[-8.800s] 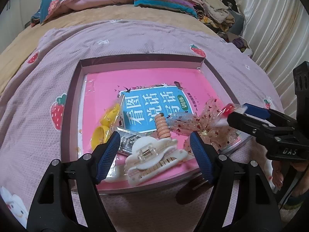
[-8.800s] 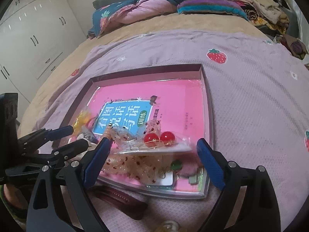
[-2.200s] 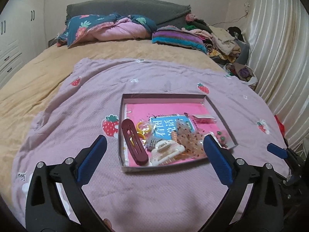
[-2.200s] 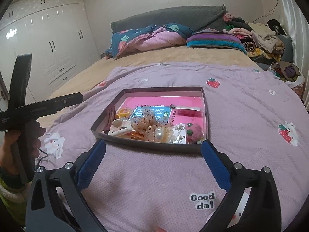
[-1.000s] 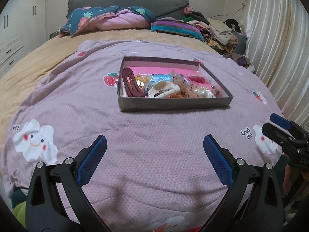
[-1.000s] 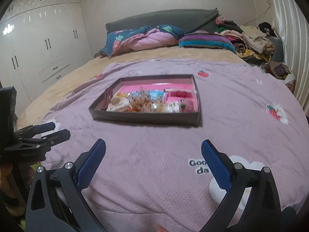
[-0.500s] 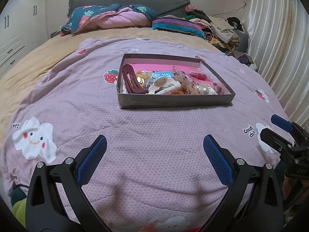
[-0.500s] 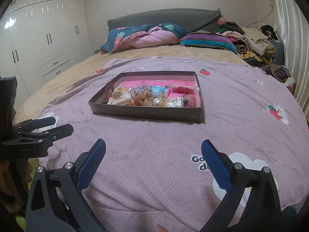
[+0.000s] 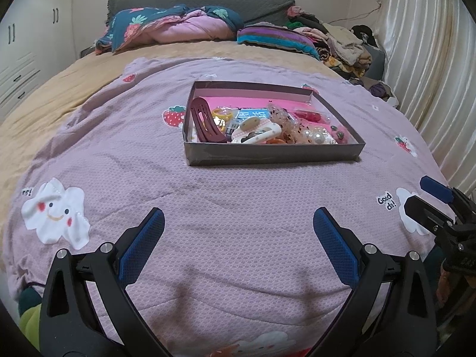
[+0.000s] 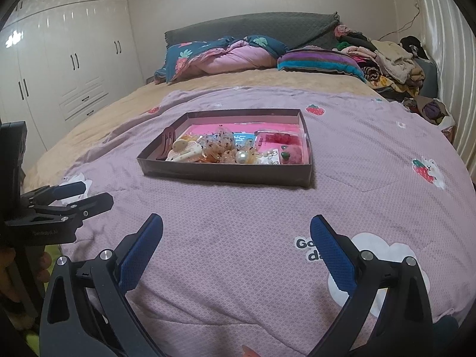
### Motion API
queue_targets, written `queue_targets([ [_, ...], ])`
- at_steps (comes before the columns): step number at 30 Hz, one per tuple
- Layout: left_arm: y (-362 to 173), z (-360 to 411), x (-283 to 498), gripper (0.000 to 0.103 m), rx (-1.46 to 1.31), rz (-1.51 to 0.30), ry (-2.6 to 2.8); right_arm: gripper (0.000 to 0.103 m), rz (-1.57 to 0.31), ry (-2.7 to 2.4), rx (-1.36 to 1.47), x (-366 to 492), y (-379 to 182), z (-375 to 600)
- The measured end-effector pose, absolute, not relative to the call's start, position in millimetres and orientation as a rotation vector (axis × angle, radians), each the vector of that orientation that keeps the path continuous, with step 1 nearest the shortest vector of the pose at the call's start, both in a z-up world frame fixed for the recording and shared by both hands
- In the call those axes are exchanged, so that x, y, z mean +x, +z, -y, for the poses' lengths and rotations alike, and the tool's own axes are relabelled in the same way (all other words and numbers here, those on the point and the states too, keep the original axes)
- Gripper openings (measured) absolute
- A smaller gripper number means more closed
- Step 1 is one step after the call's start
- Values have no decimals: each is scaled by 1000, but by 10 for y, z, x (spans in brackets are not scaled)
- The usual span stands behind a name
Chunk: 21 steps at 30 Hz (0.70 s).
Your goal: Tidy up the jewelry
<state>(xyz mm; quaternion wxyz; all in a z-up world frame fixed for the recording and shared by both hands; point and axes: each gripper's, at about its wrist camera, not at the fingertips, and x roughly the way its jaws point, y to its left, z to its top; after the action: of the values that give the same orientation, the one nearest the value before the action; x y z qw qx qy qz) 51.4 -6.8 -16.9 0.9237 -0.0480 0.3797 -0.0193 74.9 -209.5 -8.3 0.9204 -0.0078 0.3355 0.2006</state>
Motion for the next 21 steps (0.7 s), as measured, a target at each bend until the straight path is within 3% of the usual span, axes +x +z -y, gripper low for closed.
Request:
queue_targets([
  [21, -171, 36, 509, 94, -97, -784, -33, 99, -685, 411, -12, 741, -75, 2102],
])
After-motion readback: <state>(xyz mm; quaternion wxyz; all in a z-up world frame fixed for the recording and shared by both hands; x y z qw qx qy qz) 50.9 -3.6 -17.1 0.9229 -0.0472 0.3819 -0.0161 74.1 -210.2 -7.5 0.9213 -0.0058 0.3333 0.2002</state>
